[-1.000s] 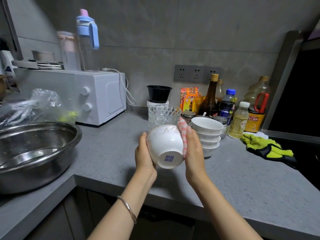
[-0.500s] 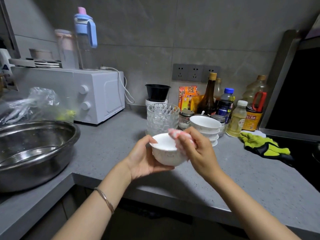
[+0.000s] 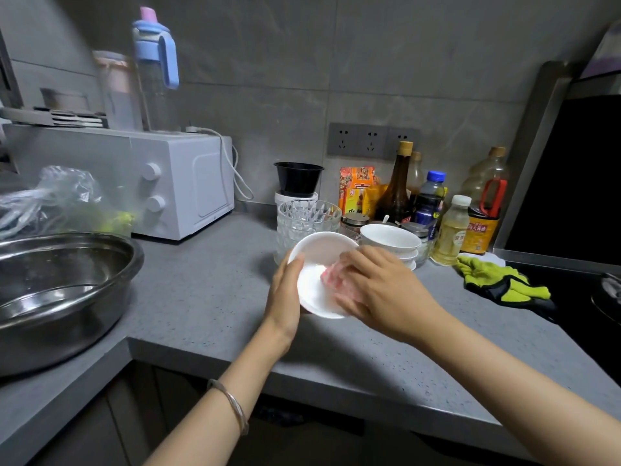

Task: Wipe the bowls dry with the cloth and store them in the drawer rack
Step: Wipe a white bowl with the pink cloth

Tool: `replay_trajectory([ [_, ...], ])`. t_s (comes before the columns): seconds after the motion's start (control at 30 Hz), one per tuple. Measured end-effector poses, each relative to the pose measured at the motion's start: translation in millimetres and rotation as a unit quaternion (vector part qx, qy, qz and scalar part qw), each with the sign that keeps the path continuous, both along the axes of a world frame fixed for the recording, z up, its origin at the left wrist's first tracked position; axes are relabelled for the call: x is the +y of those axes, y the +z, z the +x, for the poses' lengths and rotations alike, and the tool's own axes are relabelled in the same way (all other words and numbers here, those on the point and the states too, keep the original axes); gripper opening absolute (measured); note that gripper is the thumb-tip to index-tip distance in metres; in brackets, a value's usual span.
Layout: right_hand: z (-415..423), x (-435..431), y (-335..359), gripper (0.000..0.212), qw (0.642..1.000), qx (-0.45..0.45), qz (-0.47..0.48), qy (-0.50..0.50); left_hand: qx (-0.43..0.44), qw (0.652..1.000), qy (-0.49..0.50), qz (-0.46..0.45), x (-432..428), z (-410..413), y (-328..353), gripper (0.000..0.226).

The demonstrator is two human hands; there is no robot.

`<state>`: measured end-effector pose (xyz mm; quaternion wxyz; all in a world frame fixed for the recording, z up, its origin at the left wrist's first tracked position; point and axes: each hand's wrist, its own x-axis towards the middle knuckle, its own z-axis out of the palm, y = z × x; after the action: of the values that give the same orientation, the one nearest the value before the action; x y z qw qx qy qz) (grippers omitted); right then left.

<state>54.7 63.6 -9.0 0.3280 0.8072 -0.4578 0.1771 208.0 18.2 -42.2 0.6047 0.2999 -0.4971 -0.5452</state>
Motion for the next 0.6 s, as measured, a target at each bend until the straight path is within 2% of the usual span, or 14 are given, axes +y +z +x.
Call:
replay_trajectory([
  [0.07, -0.3, 9.0, -3.5, 0.051, 0.999, 0.035, 0.02, 0.004, 0.019, 0.999, 0.035, -0.002, -1.4, 0.2, 2.0, 0.028],
  [0.17, 8.8, 19.6, -16.6, 0.05, 0.997, 0.029, 0.064, -0.014, 0.034, 0.997, 0.069, -0.026, 1.0, -3.5, 3.4, 0.022],
  [0.23, 22.7, 25.4, -25.2, 0.059, 0.993, -0.006, 0.118, -0.022, 0.038, 0.996, 0.083, -0.016, 2.3, -9.7, -0.9, 0.023],
  [0.3, 37.9, 30.2, -26.3, 0.066, 0.98, -0.078, 0.182, -0.015, 0.043, 0.995, 0.085, 0.018, 3.6, -15.1, -4.8, 0.027],
  [0.4, 41.3, 27.9, -24.6, 0.066, 0.963, -0.144, 0.222, 0.045, 0.039, 0.996, 0.064, 0.053, 0.2, -14.6, -7.5, 0.032],
  [0.47, 27.0, 21.2, -23.3, 0.049, 0.972, -0.098, 0.204, 0.065, 0.011, 0.998, 0.047, 0.046, -0.3, -8.2, -5.1, 0.027],
  [0.53, 8.2, 13.5, -17.0, 0.031, 0.987, 0.014, 0.147, 0.057, -0.032, 0.999, 0.021, 0.018, -0.8, 0.2, -1.0, 0.026],
  [0.6, -7.1, 7.6, -8.7, 0.028, 0.989, 0.109, 0.092, 0.044, -0.077, 0.997, -0.01, 0.006, 0.6, 6.2, 5.2, 0.027],
])
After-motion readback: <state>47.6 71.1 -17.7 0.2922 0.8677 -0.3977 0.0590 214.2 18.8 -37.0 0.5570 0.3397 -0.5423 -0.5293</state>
